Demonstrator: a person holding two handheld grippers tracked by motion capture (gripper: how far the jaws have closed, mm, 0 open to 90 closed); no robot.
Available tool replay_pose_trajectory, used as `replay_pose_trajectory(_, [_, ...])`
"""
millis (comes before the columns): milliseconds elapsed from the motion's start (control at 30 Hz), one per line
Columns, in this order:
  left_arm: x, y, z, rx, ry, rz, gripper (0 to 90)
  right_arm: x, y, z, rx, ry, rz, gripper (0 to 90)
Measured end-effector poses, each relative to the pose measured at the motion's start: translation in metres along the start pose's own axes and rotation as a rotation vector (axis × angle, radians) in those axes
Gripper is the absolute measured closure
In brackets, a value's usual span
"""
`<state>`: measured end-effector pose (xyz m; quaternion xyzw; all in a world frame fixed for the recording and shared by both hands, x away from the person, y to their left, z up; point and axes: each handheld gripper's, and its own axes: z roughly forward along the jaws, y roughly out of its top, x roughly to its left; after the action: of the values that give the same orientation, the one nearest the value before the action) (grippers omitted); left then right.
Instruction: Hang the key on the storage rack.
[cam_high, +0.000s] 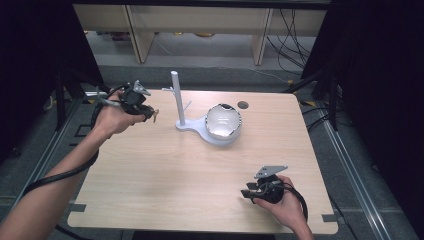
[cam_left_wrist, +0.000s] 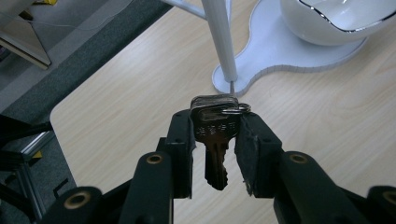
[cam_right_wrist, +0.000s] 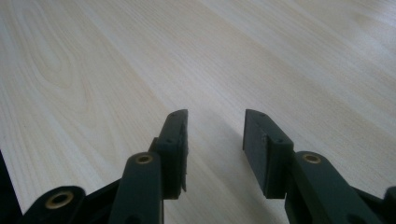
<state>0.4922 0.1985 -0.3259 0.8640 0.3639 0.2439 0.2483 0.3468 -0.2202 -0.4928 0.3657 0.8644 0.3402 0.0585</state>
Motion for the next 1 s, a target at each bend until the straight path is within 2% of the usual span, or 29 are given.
replay_pose_trajectory(167, [0.007,0.014,0.002,0.002,0.007,-0.002,67.0,-0.001,-0.001,0.0,0.003,-0.003,0.009,61.1])
replay_pose_trajectory(200, [0.008,0.018,0.003,-0.005,0.009,-0.004,67.0,-0.002,-0.001,0.001,0.0,-0.009,-0.004,61.1])
replay_pose_trajectory(367, [0.014,0.034,0.007,-0.009,0.013,-0.01,67.0,-0.002,-0.001,0.001,-0.002,-0.008,-0.01,61.0])
replay_pose_trajectory(433, [0.015,0.039,0.009,-0.008,0.014,-0.008,67.0,-0.001,-0.001,0.0,0.002,-0.001,0.004,61.1])
replay_pose_trajectory(467, [0.015,0.042,0.01,-0.007,0.013,-0.009,67.0,-0.003,-0.002,0.002,-0.025,-0.01,-0.016,61.0])
replay_pose_trajectory(500, [0.015,0.044,0.011,-0.006,0.013,-0.003,67.0,-0.001,-0.001,0.001,-0.008,-0.006,0.02,61.1])
replay_pose_trajectory(533, [0.015,0.047,0.014,-0.001,0.016,-0.003,67.0,-0.001,-0.001,0.0,0.009,-0.004,0.015,61.1])
replay_pose_trajectory(700, [0.018,0.052,0.018,0.017,0.016,-0.003,67.0,-0.002,-0.001,0.0,0.005,-0.003,0.015,61.1])
replay_pose_trajectory(733, [0.02,0.053,0.02,0.024,0.02,-0.002,67.0,-0.002,-0.002,0.002,-0.021,-0.001,0.0,61.1])
replay_pose_trajectory(1000, [0.025,0.06,0.022,0.036,0.02,-0.007,67.0,-0.003,-0.002,0.002,-0.019,0.004,0.001,61.1])
